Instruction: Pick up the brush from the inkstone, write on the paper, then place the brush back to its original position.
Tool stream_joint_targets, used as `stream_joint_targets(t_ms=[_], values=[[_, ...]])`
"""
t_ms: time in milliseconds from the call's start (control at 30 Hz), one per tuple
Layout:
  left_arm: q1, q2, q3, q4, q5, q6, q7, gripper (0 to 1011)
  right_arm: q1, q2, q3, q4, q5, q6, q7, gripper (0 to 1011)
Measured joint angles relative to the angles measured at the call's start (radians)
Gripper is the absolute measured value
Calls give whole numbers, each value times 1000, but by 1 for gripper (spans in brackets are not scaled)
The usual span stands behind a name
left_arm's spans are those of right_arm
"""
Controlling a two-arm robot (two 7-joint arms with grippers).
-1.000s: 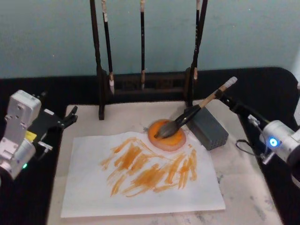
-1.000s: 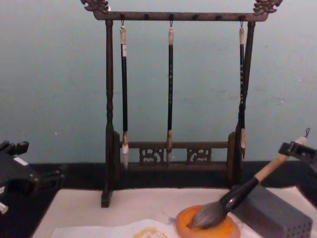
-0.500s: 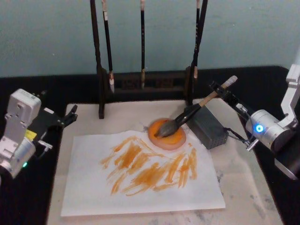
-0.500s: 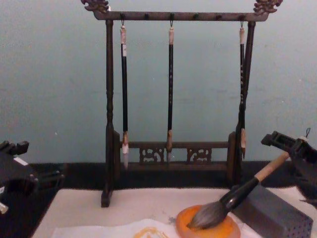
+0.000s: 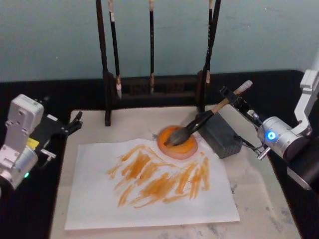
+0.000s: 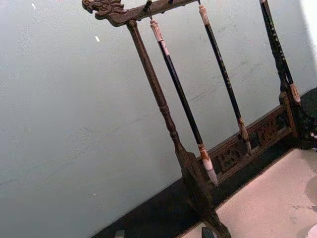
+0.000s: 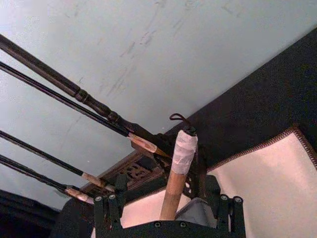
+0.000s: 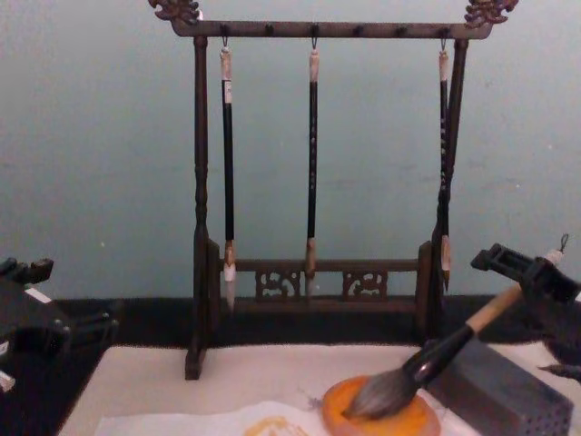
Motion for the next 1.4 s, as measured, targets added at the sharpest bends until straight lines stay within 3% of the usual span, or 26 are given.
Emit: stream_joint_targets(t_ms=[500, 767, 1167, 1300, 1400], values=[[0, 0, 0, 0, 0, 0, 0, 1001, -1, 1, 0, -2, 0, -2, 0, 968], [0, 0, 0, 0, 0, 0, 0, 1001, -2, 1, 0, -2, -1, -3, 1, 785], [0, 0, 0, 0, 0, 0, 0, 1001, -2, 1, 1, -3, -2, -3, 2, 412], [0, 0, 0, 0, 0, 0, 0, 1001, -2, 1, 1, -3, -2, -3, 2, 242], [0, 0, 0, 0, 0, 0, 0, 1001, -2, 1, 1, -3, -2, -3, 2, 187]])
